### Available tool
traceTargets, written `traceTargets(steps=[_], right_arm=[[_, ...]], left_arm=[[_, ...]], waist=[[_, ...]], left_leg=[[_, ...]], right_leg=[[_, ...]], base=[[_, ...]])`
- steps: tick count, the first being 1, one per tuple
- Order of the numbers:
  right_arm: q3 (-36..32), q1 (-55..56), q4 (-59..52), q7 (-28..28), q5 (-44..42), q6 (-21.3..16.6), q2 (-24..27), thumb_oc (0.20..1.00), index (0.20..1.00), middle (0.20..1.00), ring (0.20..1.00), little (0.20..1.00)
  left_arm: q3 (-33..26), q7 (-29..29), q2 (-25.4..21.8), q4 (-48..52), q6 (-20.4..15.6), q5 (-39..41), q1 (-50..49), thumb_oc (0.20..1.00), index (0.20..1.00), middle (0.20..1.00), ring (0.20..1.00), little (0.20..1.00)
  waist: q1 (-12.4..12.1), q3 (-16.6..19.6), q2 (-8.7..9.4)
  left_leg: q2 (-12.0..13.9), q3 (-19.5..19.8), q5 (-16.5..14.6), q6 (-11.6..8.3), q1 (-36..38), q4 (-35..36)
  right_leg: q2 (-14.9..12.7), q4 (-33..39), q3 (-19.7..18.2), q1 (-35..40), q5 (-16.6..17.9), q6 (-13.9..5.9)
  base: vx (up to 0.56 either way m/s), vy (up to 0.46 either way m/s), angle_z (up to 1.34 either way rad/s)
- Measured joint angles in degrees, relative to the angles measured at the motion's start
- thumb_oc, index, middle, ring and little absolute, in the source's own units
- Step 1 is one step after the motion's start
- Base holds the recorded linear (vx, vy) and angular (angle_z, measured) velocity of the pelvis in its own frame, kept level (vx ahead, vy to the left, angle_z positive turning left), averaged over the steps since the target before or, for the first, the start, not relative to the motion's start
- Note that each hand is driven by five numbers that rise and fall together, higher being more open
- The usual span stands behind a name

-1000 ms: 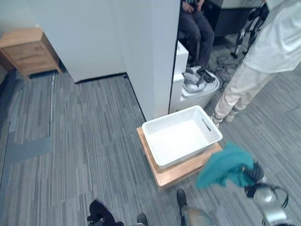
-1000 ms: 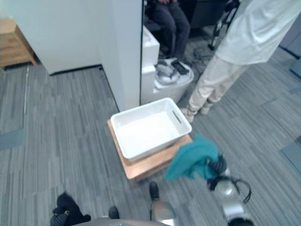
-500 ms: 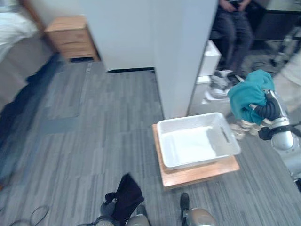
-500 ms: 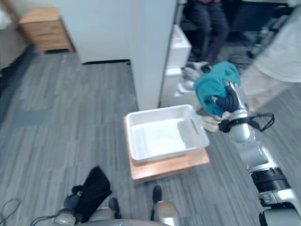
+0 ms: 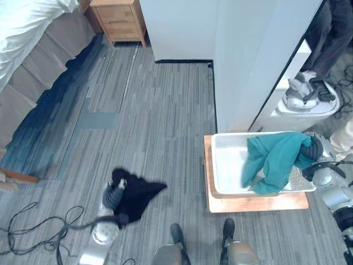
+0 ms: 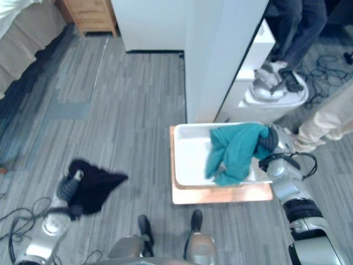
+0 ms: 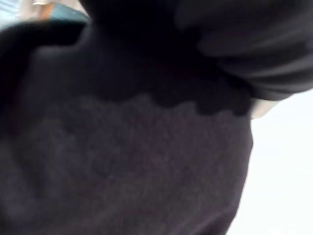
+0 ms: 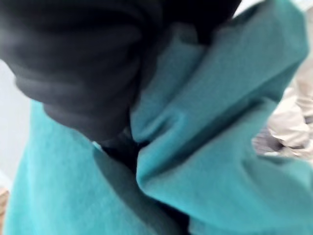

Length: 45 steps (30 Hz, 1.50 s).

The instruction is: Tidy up the quilt and then pick up the clothes from the bed and put them into the laundry hamper.

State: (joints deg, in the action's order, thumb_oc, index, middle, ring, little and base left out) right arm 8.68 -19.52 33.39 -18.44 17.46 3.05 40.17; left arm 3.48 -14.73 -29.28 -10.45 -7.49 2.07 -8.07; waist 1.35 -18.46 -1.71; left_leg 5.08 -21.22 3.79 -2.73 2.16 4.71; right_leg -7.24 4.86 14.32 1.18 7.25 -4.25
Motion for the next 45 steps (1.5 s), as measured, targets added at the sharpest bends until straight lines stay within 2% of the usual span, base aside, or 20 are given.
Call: traceTargets(steps=[3,6,8,11,14,15,18,20,21,22,23,24,25,29,30,31,35,38,42,45], right_arm=[[3.8,-1.2,5.3,-0.1,1.4,1.0,-1.0,1.000,1.000,1.000,1.000,1.000],[5.9,-0.4,5.2,-0.1,7.2,1.1,-0.9,1.000,1.000,1.000,1.000,1.000],[5.9,1.7,3.6,-0.3,13.6,1.0,-0.4,1.000,1.000,1.000,1.000,1.000],[7.1,7.0,2.3,0.1,22.3,0.4,0.3,1.000,1.000,1.000,1.000,1.000],[6.9,11.9,2.0,0.5,26.6,0.2,-0.1,1.000,1.000,1.000,1.000,1.000],[5.8,15.5,1.9,0.5,27.5,0.2,-0.5,1.000,1.000,1.000,1.000,1.000],[2.9,20.6,1.0,0.2,27.5,0.8,-1.8,1.000,1.000,1.000,1.000,1.000],[0.5,25.4,-0.1,-0.1,27.4,0.9,-3.1,1.000,1.000,1.000,1.000,1.000],[-3.0,29.2,-3.9,-0.5,27.1,1.0,-3.9,1.000,1.000,1.000,1.000,1.000],[-2.0,31.4,-4.9,-0.5,26.7,0.8,-4.4,1.000,1.000,1.000,1.000,1.000],[-1.6,32.4,-5.0,-0.5,26.3,0.7,-4.6,1.000,1.000,1.000,1.000,1.000],[-1.3,33.6,-4.9,-0.5,26.2,0.7,-4.8,1.000,1.000,1.000,1.000,1.000],[0.3,34.3,-3.9,-0.6,25.7,0.6,-5.0,1.000,1.000,1.000,1.000,1.000],[5.5,32.0,-0.6,-0.3,24.4,0.8,-5.6,1.000,1.000,1.000,1.000,1.000],[6.0,31.9,-0.6,-0.4,24.0,0.8,-6.0,1.000,1.000,1.000,1.000,1.000],[6.1,31.3,-0.2,-0.2,22.3,0.8,-7.3,1.000,1.000,1.000,1.000,1.000],[8.0,29.8,2.0,0.0,19.6,0.4,-8.0,1.000,1.000,1.000,1.000,1.000],[7.4,28.6,4.0,0.0,17.7,0.4,-8.4,1.000,1.000,1.000,1.000,1.000],[7.0,28.1,7.6,0.0,15.5,0.5,-9.1,1.000,1.000,1.000,1.000,1.000],[6.9,27.6,13.9,0.5,12.7,0.9,-11.9,1.000,1.000,1.000,1.000,1.000]], left_arm=[[-1.7,-1.3,-0.4,4.3,-1.0,2.0,4.5,0.200,0.200,0.200,0.200,0.200],[-1.8,-1.5,-2.4,8.2,-2.3,2.1,6.5,0.200,0.200,0.200,0.200,0.200],[-1.3,-1.3,-2.4,10.4,-2.8,2.1,8.4,0.200,0.200,0.200,0.200,0.200],[1.3,-0.5,-2.7,11.3,-3.2,1.9,10.4,0.200,0.200,0.200,0.200,0.200],[4.0,0.5,-3.2,11.4,-3.2,1.1,12.0,0.200,0.200,0.200,0.200,0.200],[5.7,0.9,-3.6,11.3,-3.1,-1.0,13.2,0.200,0.200,0.200,0.200,0.200],[8.9,1.0,-4.7,11.2,-3.0,-5.4,15.8,0.200,0.200,0.200,0.200,0.200],[11.7,0.8,-3.7,9.5,-2.4,-8.5,19.7,0.200,0.200,0.200,0.200,0.200],[13.4,-0.9,-2.1,6.3,-2.0,-10.9,22.7,0.200,0.200,0.200,0.200,0.200],[15.2,-1.9,0.4,0.8,-1.2,-12.9,26.4,0.200,0.200,0.200,0.200,0.200],[16.2,-2.7,1.8,-1.8,-1.1,-13.9,27.9,0.200,0.200,0.200,0.200,0.200],[17.0,-3.6,3.8,-5.4,-0.8,-14.5,30.0,0.200,0.200,0.200,0.200,0.200],[17.6,-4.8,7.9,-11.5,0.1,-14.3,32.6,0.200,0.200,0.200,0.200,0.200],[19.0,-6.1,14.5,-22.9,2.9,-13.4,34.9,0.200,0.200,0.200,0.200,0.200],[19.2,-6.4,15.7,-24.9,3.5,-13.3,35.1,0.564,0.564,0.564,0.564,0.564],[19.3,-6.8,17.5,-29.5,3.8,-13.4,36.4,1.000,1.000,1.000,1.000,1.000],[19.1,-6.4,18.6,-40.8,5.7,-13.4,38.6,1.000,1.000,1.000,1.000,1.000],[16.0,-5.7,18.3,-45.0,7.6,-10.3,38.2,1.000,1.000,1.000,1.000,1.000],[14.7,-5.6,16.2,-41.5,7.6,-7.2,37.7,1.000,1.000,1.000,1.000,1.000],[12.9,-6.0,14.1,-32.1,6.4,-6.3,35.1,1.000,1.000,1.000,1.000,1.000]], waist=[[0.2,-0.4,-1.89],[0.4,-0.4,-2.42],[1.9,-0.4,-2.39],[2.7,-0.3,-2.02],[4.7,0.1,-1.14],[6.9,0.4,-0.30],[9.7,2.1,1.38],[14.1,3.2,2.55],[14.6,3.8,2.03],[17.4,4.3,1.60],[18.8,5.0,1.17],[19.7,5.4,0.49],[21.4,5.7,-0.68],[25.5,4.8,-3.39],[26.2,4.4,-3.96],[27.0,3.4,-4.63],[26.9,1.8,-5.49],[26.2,1.2,-5.72],[23.8,0.9,-5.37],[21.1,0.8,-3.93]], left_leg=[[0.1,0.0,0.0,-0.03,0.0,-0.1],[0.4,0.0,0.0,-0.05,0.4,-0.1],[0.4,0.0,-0.1,-0.22,1.5,-0.1],[0.3,-0.5,-0.6,-0.67,3.3,0.0],[0.3,-1.9,-1.3,-0.86,4.3,0.3],[0.3,-3.2,-1.5,-0.97,4.9,0.3],[0.4,-6.1,-2.3,-1.40,5.3,0.3],[0.4,-8.0,-2.6,-1.80,6.1,0.3],[0.6,-8.7,-2.4,-1.63,6.3,0.4],[0.8,-11.1,-3.4,-2.19,7.1,0.4],[0.8,-11.3,-3.6,-2.42,7.0,0.4],[0.7,-11.8,-3.6,-2.42,6.7,0.4],[0.5,-12.7,-3.6,-2.46,6.3,0.4],[0.0,-16.1,-3.9,-2.43,5.7,0.4],[-0.1,-16.8,-4.1,-2.41,5.6,0.4],[-0.2,-17.4,-4.1,-2.36,5.3,0.4],[0.0,-17.8,-4.3,-2.50,5.0,0.4],[0.2,-17.6,-4.3,-2.52,5.1,0.4],[0.3,-16.3,-4.3,-2.54,6.0,0.4],[0.8,-14.2,-4.6,-2.89,7.8,0.4]], right_leg=[[0.0,0.0,0.1,0.1,0.1,0.15],[0.0,0.0,0.4,0.5,0.4,0.45],[0.2,0.0,0.3,1.5,0.4,0.44],[0.4,0.0,-0.8,2.8,0.5,0.34],[0.4,0.0,-2.3,3.0,0.5,0.28],[0.5,0.3,-3.5,2.9,0.4,0.24],[0.5,0.3,-6.1,1.7,-0.4,-0.47],[1.0,0.3,-8.0,0.7,-0.7,-0.65],[1.0,0.3,-8.6,0.8,-0.7,-0.66],[1.2,0.3,-10.6,0.5,-0.7,-0.75],[1.2,0.3,-11.0,-0.1,-0.8,-0.61],[1.2,0.3,-11.5,-0.7,-0.8,-0.53],[1.2,0.3,-12.7,-1.8,-0.6,-0.78],[1.4,0.3,-15.9,-4.3,0.2,-1.68],[1.4,0.3,-16.5,-4.8,0.2,-1.75],[1.4,0.3,-17.2,-5.4,0.4,-1.97],[1.8,0.3,-17.6,-6.0,0.5,-1.99],[1.9,0.3,-17.3,-5.8,0.7,-1.70],[1.7,0.3,-15.6,-4.0,1.0,-1.22],[1.7,0.3,-13.1,-0.9,0.4,-0.45]], base=[[0.02,0.001,0.02],[0.02,-0.001,0.01],[0.07,-0.018,0.04],[0.08,-0.012,-0.09],[0.07,0.005,-0.31],[0.06,0.018,-0.35],[0.05,0.018,-0.63],[0.07,0.025,-0.46],[0.01,0.021,-0.73],[0.08,0.075,-0.63],[0.05,0.095,-0.62],[0.03,0.098,-0.32],[-0.04,0.075,-0.38],[-0.04,0.065,-0.49],[-0.03,0.027,-0.38],[-0.02,0.017,-0.31],[0.00,0.004,-0.08],[0.01,-0.022,0.05],[0.00,-0.067,0.17],[-0.01,-0.077,0.34]])
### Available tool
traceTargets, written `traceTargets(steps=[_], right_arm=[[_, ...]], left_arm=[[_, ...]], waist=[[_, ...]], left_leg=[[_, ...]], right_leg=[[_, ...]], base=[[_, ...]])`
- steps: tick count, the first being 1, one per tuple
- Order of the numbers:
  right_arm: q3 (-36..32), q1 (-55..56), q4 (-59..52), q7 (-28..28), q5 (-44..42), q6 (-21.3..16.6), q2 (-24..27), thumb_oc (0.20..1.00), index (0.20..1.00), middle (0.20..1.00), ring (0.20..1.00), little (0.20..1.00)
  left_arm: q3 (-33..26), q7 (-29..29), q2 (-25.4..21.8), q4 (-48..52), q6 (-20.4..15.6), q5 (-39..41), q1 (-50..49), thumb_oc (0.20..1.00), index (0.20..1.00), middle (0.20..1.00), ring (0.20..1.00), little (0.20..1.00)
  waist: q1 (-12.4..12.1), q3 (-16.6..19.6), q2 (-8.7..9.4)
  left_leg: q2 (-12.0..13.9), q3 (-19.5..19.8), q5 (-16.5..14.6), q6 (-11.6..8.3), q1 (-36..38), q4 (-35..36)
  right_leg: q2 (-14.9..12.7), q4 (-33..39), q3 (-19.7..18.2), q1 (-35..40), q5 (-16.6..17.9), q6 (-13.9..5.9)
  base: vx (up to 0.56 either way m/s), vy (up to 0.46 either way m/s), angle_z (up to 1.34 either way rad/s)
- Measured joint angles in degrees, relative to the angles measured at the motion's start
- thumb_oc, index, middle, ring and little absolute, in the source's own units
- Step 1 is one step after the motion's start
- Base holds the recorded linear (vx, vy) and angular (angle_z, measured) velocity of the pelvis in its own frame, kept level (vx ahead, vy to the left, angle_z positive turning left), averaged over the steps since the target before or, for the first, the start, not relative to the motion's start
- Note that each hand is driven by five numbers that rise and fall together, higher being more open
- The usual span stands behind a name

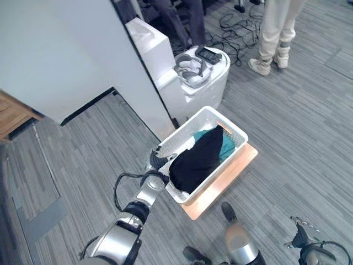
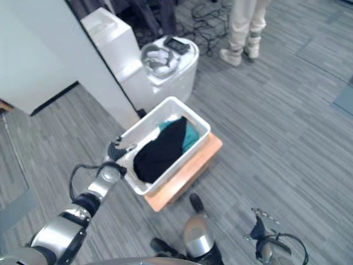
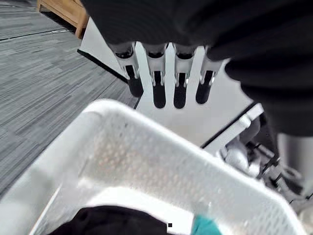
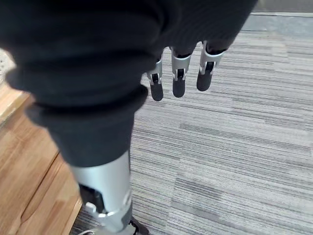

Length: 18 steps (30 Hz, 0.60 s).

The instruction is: Tidy up the quilt and then pick up the clothes from the bed and put them into the laundry hamper.

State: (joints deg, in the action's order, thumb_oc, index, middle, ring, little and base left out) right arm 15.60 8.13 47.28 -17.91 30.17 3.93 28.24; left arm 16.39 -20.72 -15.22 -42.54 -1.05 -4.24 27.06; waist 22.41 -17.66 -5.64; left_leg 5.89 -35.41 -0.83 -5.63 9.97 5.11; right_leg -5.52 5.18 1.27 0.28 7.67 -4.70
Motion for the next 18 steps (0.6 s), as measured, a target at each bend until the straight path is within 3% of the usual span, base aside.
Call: traceTargets(steps=[1,4,5,8,9,10,12,18], right_arm=[[0.0,-0.7,3.0,0.5,-1.7,0.0,-1.8,1.000,1.000,1.000,1.000,1.000],[0.0,-1.6,7.3,1.0,-3.7,0.1,-4.3,1.000,1.000,1.000,1.000,1.000],[0.0,-2.4,8.0,1.9,-4.6,-0.2,-4.9,1.000,1.000,1.000,1.000,1.000],[-0.5,-3.8,14.6,3.4,-7.9,0.8,-8.5,1.000,1.000,1.000,1.000,1.000],[-0.1,-3.3,15.7,4.5,-8.4,1.2,-9.7,1.000,1.000,1.000,1.000,1.000],[0.1,-2.9,16.2,4.9,-8.4,1.2,-10.1,1.000,1.000,1.000,1.000,1.000],[0.6,-3.9,16.8,5.9,-8.4,0.9,-10.6,1.000,1.000,1.000,1.000,1.000],[1.0,-6.6,16.6,6.7,-9.3,-0.1,-14.6,1.000,1.000,1.000,1.000,1.000]], left_arm=[[-0.6,-0.5,-1.7,4.0,-1.1,1.9,-1.6,1.000,1.000,1.000,1.000,1.000],[-2.4,-1.7,-3.4,8.1,-1.8,3.1,-3.9,1.000,1.000,1.000,1.000,1.000],[-4.3,-1.9,-5.3,8.3,-1.9,4.9,-5.4,1.000,1.000,1.000,1.000,1.000],[-9.5,-1.7,-5.3,11.8,-4.0,8.8,-13.6,1.000,1.000,1.000,1.000,1.000],[-10.6,-0.9,-5.6,11.2,-4.1,9.5,-18.2,1.000,1.000,1.000,1.000,1.000],[-10.8,0.0,-6.3,10.3,-3.8,9.6,-19.9,1.000,1.000,1.000,1.000,1.000],[-11.4,1.2,-7.4,3.0,-3.8,9.1,-23.2,1.000,1.000,1.000,1.000,1.000],[-14.6,5.7,-4.6,-26.6,1.4,5.2,-33.6,1.000,1.000,1.000,1.000,1.000]], waist=[[-2.0,0.3,0.57],[-3.1,1.1,1.74],[-5.6,1.6,2.05],[-7.2,4.0,4.49],[-9.6,6.3,5.32],[-9.9,7.3,6.15],[-13.0,8.7,7.35],[-14.9,12.1,9.99]], left_leg=[[0.2,1.0,0.0,-0.03,0.2,0.0],[0.5,1.8,0.5,0.08,0.5,0.0],[0.5,3.0,0.7,0.25,0.2,0.0],[1.3,4.8,0.6,-0.02,1.3,0.0],[1.6,6.1,0.5,-0.27,1.1,0.0],[1.6,6.3,0.5,-0.28,1.4,0.0],[1.3,7.3,0.7,-0.03,1.1,0.0],[0.4,7.9,0.6,0.29,0.3,0.0]], right_leg=[[0.0,0.0,1.0,0.9,-0.3,0.16],[0.2,0.0,1.7,1.3,-0.5,0.40],[0.0,0.0,2.6,1.6,-0.5,0.39],[0.5,-0.3,5.2,4.1,-0.8,0.88],[0.7,0.0,6.5,4.5,-1.1,1.10],[0.7,0.0,6.6,4.6,-1.4,1.07],[0.3,-0.1,7.5,5.0,-1.5,1.08],[-0.7,0.0,8.1,4.9,-2.0,0.75]], base=[[-0.01,-0.035,0.40],[-0.08,-0.068,0.31],[0.00,-0.013,0.18],[-0.02,-0.002,0.32],[-0.02,0.011,0.42],[-0.03,0.025,0.42],[-0.02,0.028,0.24],[0.00,0.067,0.06]])
